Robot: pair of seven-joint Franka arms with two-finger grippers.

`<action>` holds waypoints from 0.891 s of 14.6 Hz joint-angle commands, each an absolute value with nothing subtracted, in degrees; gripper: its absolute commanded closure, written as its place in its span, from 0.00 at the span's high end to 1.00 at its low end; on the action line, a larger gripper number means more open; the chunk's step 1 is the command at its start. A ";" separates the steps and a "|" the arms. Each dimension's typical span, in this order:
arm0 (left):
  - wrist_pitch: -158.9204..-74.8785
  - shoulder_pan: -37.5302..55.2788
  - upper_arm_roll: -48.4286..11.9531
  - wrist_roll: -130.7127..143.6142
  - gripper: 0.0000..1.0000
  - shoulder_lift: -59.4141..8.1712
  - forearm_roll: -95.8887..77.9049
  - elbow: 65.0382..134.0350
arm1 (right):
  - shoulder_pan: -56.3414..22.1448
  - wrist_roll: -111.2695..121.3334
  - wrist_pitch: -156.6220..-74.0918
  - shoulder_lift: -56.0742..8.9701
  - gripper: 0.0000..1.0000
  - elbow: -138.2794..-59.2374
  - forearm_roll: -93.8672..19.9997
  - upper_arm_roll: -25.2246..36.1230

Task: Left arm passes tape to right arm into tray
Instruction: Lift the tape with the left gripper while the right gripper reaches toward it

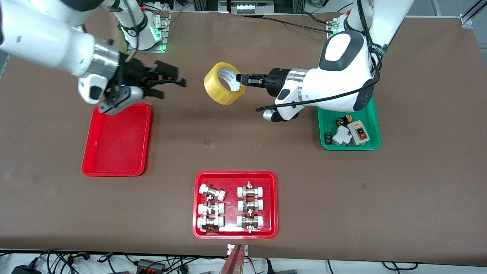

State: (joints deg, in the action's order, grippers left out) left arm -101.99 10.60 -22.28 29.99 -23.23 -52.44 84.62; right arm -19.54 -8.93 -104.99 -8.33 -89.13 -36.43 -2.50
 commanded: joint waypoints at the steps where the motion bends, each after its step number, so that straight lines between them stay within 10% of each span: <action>1: -100.72 10.29 -22.15 30.50 0.00 -23.91 -54.14 82.70 | -21.88 -11.16 -107.48 -11.77 1.00 -85.25 -38.58 -1.85; 13: -97.91 8.70 -22.15 29.97 0.00 -23.73 -54.14 82.97 | -25.40 -10.99 -107.93 -14.94 1.00 -85.52 -46.58 -1.85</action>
